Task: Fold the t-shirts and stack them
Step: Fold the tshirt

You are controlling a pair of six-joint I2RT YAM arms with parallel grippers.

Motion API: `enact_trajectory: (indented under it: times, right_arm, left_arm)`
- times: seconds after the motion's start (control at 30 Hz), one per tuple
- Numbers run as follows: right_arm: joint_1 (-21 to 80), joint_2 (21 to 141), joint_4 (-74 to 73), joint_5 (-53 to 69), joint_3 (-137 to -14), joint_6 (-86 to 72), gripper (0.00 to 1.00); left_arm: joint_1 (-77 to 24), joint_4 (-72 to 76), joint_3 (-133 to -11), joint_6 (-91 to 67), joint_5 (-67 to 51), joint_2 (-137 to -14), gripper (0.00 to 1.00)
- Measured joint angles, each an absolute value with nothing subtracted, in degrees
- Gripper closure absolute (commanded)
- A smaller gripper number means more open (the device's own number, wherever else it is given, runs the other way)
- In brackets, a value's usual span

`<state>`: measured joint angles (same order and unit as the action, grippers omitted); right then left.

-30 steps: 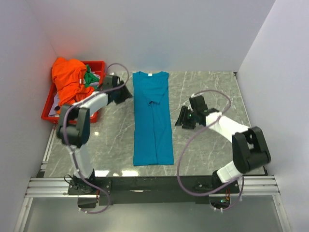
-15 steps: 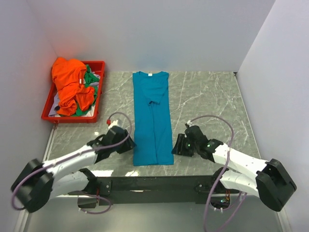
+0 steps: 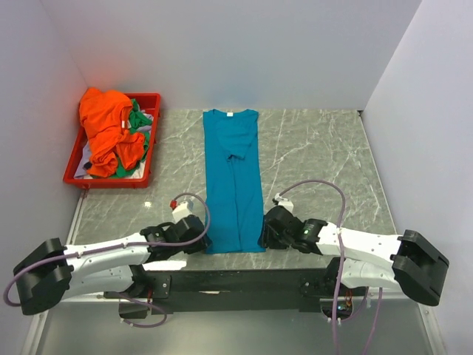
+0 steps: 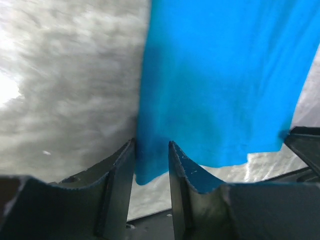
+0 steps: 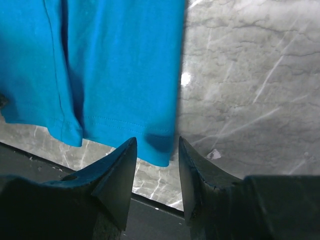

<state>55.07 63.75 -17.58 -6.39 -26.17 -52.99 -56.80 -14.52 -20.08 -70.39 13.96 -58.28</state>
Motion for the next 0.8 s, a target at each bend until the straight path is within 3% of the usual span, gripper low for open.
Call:
enact_trajectory:
  times: [0.17,0.33,0.43,0.63,0.8]
  right_arm:
    - [57.9,66.5,-18.5,-8.8,-27.2,-54.5,0.57]
    - [59.2,68.1,-18.7,-10.3,-28.1,-55.2,0.59]
    - [59.3,68.3,-18.7,-10.7,-28.1,-55.4,0.69]
    - [59.4,67.6,-19.6,-11.2,-27.9,-55.9,0.94]
    - [59.4,63.1,-21.1,-11.2,-27.0,-56.1,1.00]
  left_arm:
    - [-62.1,-15.4,-22.4,-73.5,17.0,-61.6,0.63]
    - [-65.0,-16.1,-24.5,-76.3,19.1,-65.1,0.79]
    - [-66.2,-16.8,-24.9,-77.5,19.9,-66.0,0.89]
    - [-66.9,-18.3,-24.9,-78.3,20.4,-65.0,0.96]
    - [-67.1,-19.9,-24.6,-78.5,19.8,-61.0,0.99]
